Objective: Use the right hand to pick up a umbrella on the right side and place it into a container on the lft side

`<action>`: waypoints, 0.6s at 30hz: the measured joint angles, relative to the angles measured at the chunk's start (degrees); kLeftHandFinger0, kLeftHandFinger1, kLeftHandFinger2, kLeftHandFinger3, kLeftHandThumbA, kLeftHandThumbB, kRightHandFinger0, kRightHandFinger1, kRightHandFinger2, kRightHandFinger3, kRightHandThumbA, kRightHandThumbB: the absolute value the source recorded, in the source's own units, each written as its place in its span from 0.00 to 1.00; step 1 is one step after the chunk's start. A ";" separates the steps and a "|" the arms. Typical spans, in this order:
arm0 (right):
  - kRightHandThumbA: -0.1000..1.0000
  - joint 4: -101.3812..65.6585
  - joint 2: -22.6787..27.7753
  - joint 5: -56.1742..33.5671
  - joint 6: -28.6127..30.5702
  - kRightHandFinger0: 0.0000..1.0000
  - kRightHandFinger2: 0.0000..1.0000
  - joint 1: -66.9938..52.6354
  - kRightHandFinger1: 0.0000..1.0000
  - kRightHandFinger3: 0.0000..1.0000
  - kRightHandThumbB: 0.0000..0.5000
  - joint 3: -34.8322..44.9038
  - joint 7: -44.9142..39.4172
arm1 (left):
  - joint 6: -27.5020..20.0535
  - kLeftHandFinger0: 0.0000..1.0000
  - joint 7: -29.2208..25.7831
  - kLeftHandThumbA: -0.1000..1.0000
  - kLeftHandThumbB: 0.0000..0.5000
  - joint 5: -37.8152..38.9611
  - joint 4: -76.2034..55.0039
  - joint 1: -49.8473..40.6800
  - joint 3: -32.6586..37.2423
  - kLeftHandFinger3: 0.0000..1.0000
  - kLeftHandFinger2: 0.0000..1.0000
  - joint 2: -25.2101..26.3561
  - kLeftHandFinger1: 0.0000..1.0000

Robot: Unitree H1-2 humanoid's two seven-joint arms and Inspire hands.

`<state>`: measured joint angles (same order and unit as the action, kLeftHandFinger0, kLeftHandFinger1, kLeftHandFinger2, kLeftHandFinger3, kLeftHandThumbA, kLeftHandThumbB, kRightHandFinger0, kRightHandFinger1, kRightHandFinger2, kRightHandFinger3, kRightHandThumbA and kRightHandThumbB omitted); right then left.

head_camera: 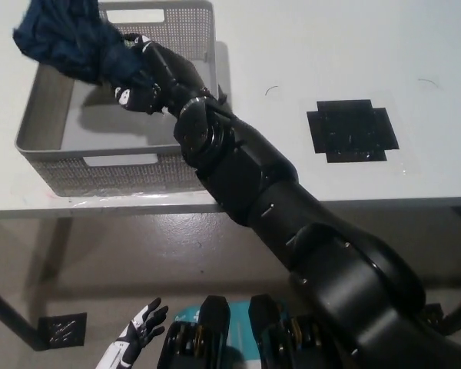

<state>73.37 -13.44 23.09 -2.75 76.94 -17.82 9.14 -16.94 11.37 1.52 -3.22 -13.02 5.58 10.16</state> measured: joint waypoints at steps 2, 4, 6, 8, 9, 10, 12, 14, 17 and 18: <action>0.97 -0.07 0.44 0.05 -0.41 1.00 1.00 0.31 1.00 1.00 1.00 -0.68 -0.84 | 0.33 1.00 0.16 1.00 0.02 -0.04 -0.33 0.12 0.15 1.00 1.00 0.41 1.00; 0.99 -0.31 1.03 0.07 -0.95 1.00 1.00 0.40 1.00 1.00 1.00 -1.15 -1.78 | 0.60 1.00 0.45 1.00 0.04 -0.07 -0.74 0.24 0.24 1.00 1.00 0.76 1.00; 1.00 -0.81 1.70 0.07 -1.31 1.00 1.00 0.38 1.00 1.00 1.00 -1.47 -2.62 | 0.76 1.00 0.66 1.00 0.04 -0.14 -0.87 0.38 0.36 1.00 1.00 0.92 1.00; 1.00 -1.43 2.32 0.07 -1.51 1.00 1.00 0.37 1.00 1.00 1.00 -1.62 -3.28 | 0.85 1.00 0.77 1.00 0.02 -0.26 -0.87 0.44 0.48 1.00 1.00 0.95 1.00; 1.00 -2.06 2.87 0.06 -1.63 1.00 1.00 0.30 1.00 1.00 1.00 -1.64 -3.70 | 0.88 1.00 0.83 1.00 0.00 -0.40 -0.87 0.48 0.62 1.00 1.00 0.94 1.00; 1.00 -3.10 3.19 0.06 -1.71 1.00 1.00 0.10 1.00 1.00 1.00 -1.64 -3.94 | 0.92 1.00 0.90 1.00 0.00 -0.43 -0.88 0.47 0.69 1.00 1.00 0.94 1.00; 1.00 -5.42 3.86 -0.05 -1.85 1.00 1.00 -0.37 1.00 1.00 1.00 -1.55 -4.39 | 1.04 1.00 1.03 1.00 0.00 -0.47 -0.96 0.44 0.79 1.00 1.00 0.94 1.00; 1.00 -9.79 4.68 -0.44 -2.02 1.00 1.00 -1.43 1.00 1.00 0.98 -0.57 -5.18 | 1.23 1.00 1.08 1.00 0.00 -0.47 -0.98 0.49 0.81 1.00 1.00 0.93 1.00; 1.00 -16.70 6.10 -1.00 -2.27 1.00 1.00 -3.35 1.00 1.00 0.94 0.91 -6.27 | 1.61 1.00 1.12 1.00 0.00 -0.46 -0.97 0.53 0.77 1.00 1.00 0.94 1.00; 1.00 -18.88 6.58 -1.30 -2.28 1.00 1.00 -4.14 1.00 1.00 0.89 1.33 -6.56 | 1.67 1.00 1.13 1.00 0.00 -0.46 -0.96 0.54 0.75 1.00 1.00 0.95 1.00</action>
<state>54.48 -6.87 21.80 -5.03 72.81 -16.49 2.58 -15.26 12.49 1.06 -4.18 -12.48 6.33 11.11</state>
